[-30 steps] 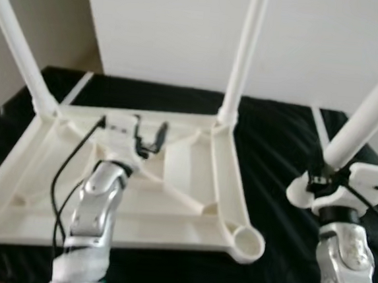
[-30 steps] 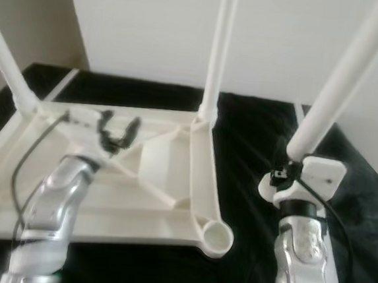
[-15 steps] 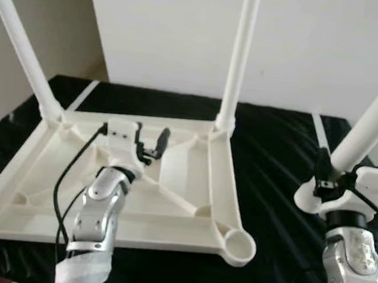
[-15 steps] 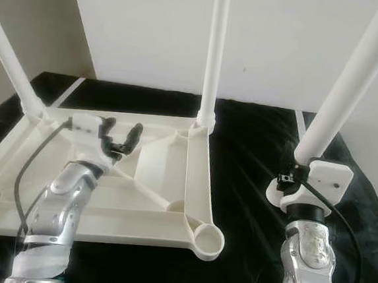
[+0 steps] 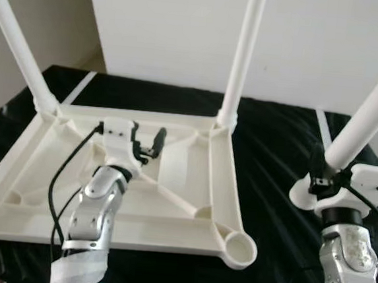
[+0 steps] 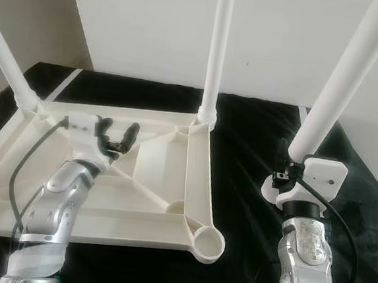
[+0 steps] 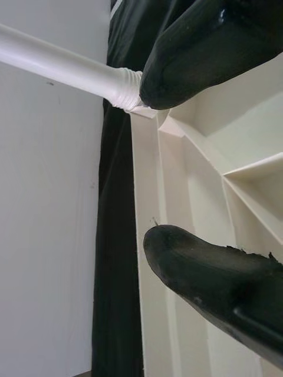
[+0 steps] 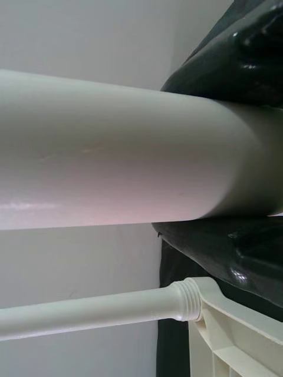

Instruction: Building children table

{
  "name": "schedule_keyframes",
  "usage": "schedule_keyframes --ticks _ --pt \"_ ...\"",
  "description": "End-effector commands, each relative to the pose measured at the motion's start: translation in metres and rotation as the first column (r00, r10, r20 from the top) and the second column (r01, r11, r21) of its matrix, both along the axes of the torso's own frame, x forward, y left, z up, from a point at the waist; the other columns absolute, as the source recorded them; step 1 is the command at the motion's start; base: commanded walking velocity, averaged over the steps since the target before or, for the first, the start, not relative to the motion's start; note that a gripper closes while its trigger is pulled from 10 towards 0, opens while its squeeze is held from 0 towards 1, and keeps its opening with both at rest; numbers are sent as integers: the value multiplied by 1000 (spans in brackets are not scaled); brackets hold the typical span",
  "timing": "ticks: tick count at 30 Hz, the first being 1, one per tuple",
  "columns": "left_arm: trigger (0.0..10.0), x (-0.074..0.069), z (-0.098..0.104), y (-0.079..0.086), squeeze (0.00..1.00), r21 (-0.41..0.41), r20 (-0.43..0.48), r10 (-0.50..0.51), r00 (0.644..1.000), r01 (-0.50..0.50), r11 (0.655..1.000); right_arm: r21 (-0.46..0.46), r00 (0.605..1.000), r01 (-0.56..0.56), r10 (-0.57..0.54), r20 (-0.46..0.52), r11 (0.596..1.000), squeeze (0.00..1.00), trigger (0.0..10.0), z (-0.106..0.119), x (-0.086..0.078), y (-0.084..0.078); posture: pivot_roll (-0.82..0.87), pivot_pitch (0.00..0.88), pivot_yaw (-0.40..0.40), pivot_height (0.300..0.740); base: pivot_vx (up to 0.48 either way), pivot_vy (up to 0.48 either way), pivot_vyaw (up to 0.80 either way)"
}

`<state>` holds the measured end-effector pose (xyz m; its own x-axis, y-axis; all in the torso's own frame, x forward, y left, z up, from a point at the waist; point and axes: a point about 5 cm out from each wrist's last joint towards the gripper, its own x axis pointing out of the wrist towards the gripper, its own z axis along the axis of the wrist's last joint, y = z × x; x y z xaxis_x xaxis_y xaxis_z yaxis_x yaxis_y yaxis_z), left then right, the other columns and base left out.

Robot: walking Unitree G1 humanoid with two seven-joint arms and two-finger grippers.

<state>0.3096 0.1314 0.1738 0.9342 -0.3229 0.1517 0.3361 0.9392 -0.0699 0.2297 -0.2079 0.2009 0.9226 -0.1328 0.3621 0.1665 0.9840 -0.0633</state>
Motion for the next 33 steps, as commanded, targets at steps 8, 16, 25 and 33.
schedule_keyframes --ticks 8,16,25,33 --pt "10000 -3 -1 1 0 -8 -11 -3 1000 3 1000 -10 1000 -8 8 11 1000 0 10000 4 -3 0 -23 55 -7 740 0 0 0" --pt "10000 -3 -1 1 0 -6 -21 -3 1000 2 1000 -11 1000 -8 9 8 1000 0 10000 4 -3 1 -23 55 -7 740 0 0 0" --pt "10000 -3 -2 1 0 -20 -31 -3 1000 2 1000 -11 1000 -11 11 8 1000 0 10000 4 -3 1 -23 56 -10 740 0 0 0" --pt "10000 -3 -2 2 0 -23 -38 -2 999 1 1000 -11 1000 -11 11 7 1000 0 10000 4 -3 1 -23 55 -11 740 0 0 0"
